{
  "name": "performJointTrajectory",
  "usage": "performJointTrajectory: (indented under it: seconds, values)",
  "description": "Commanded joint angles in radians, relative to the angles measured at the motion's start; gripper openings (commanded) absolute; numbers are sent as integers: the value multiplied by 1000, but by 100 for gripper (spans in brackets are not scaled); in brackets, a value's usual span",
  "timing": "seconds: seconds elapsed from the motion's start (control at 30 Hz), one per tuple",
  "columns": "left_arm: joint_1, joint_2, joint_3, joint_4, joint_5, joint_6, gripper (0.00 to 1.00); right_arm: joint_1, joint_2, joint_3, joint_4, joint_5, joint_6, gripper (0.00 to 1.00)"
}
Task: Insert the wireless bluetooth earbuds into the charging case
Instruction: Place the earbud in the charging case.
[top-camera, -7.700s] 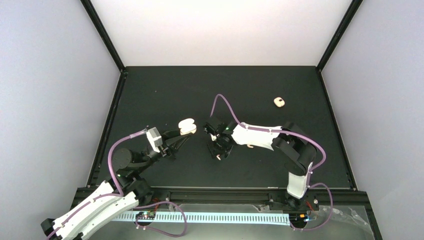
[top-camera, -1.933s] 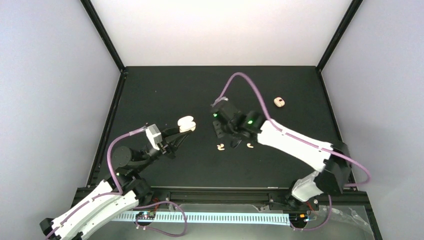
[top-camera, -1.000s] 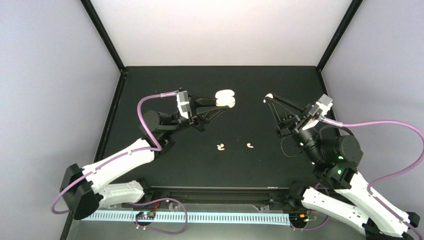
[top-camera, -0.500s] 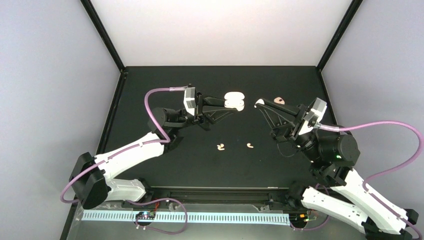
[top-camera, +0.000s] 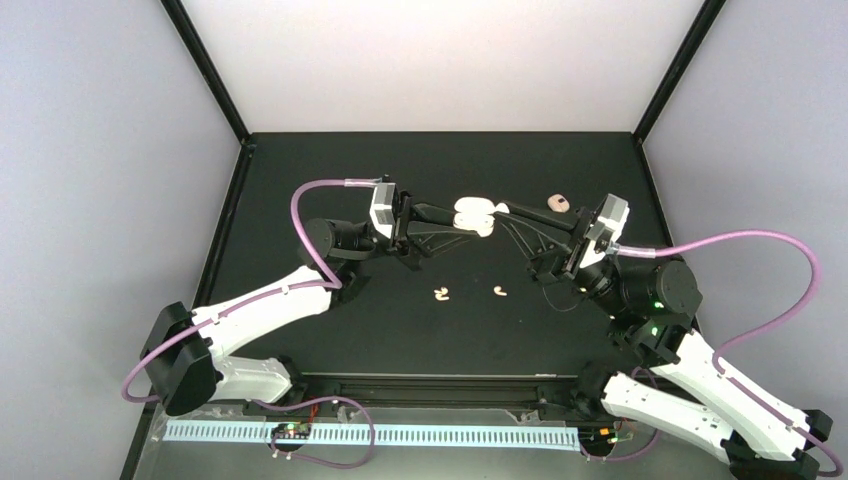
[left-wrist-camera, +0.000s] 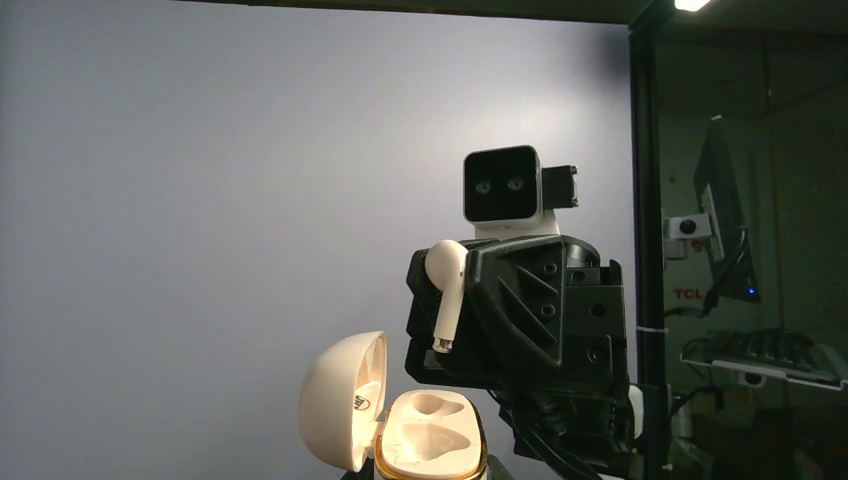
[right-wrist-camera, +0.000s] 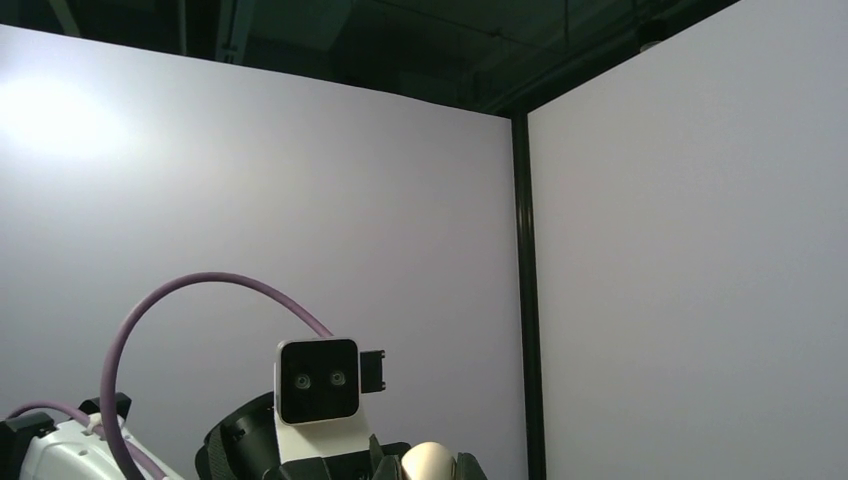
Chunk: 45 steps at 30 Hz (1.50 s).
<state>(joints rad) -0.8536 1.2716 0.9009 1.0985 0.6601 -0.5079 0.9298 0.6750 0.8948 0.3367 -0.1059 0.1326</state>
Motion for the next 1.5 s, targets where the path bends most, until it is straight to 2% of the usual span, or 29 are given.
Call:
performJointTrajectory:
  seconds: [0.0, 0.37, 0.53, 1.47]
  values:
    - [-11, 0, 22, 58, 55, 44, 1, -1, -13, -10, 38, -40, 7, 1]
    - [-33, -20, -8, 53, 86, 166, 1, -1, -61, -32, -21, -118, 12, 1]
    - [-39, -22, -1, 41, 81, 157, 1, -1, -63, -31, -70, -159, -2, 1]
    - [-56, -64, -12, -15, 76, 169, 2, 0, -75, -50, -87, -115, -9, 1]
